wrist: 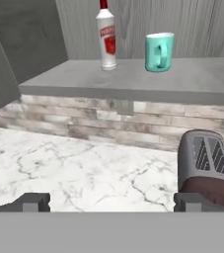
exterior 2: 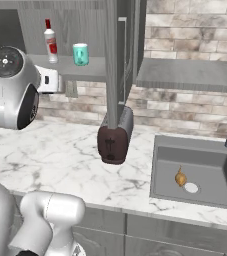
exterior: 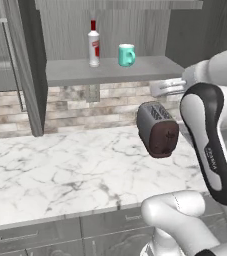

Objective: Open the cabinet directly in front. Then move the liquor and the mug to the dining counter with the jar on it.

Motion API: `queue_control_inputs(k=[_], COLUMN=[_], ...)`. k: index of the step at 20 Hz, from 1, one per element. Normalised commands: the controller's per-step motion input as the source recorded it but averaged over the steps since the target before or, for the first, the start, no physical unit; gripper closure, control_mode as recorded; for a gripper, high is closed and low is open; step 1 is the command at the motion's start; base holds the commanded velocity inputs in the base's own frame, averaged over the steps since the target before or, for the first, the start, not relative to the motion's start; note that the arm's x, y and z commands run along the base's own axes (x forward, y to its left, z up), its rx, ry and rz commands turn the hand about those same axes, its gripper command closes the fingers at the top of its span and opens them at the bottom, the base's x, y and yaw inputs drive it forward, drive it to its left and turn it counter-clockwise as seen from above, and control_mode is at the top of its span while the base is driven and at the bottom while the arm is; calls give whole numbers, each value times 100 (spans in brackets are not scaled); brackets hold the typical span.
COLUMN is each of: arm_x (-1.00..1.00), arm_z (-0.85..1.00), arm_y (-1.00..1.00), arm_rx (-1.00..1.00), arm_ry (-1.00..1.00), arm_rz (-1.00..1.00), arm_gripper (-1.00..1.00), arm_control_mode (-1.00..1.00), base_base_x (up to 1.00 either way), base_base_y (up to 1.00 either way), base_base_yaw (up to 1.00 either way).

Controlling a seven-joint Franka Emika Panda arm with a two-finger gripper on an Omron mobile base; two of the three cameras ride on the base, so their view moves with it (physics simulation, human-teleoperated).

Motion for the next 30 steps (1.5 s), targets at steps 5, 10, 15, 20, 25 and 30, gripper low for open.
queue_control_inputs(k=[5,10,15,20,25,30], arm_x=[86,62,60,60,52,67], arm_z=[15,27,22,2,0,0], arm_y=[0,0,-4,-17,-25,-13], arm_rx=[0,0,0,0,0,0], arm_ry=[0,-1,-3,-2,0,0], arm_rz=[-9,-22,-15,-1,5,4], arm_gripper=[-100,-100,-100,-100,-100,-100], arm_control_mode=[-100,-100,-100,-100,-100,-100], base_base_x=[0,0,0,0,0,0], base_base_y=[0,0,0,0,0,0], base_base_yaw=[0,0,0,0,0,0])
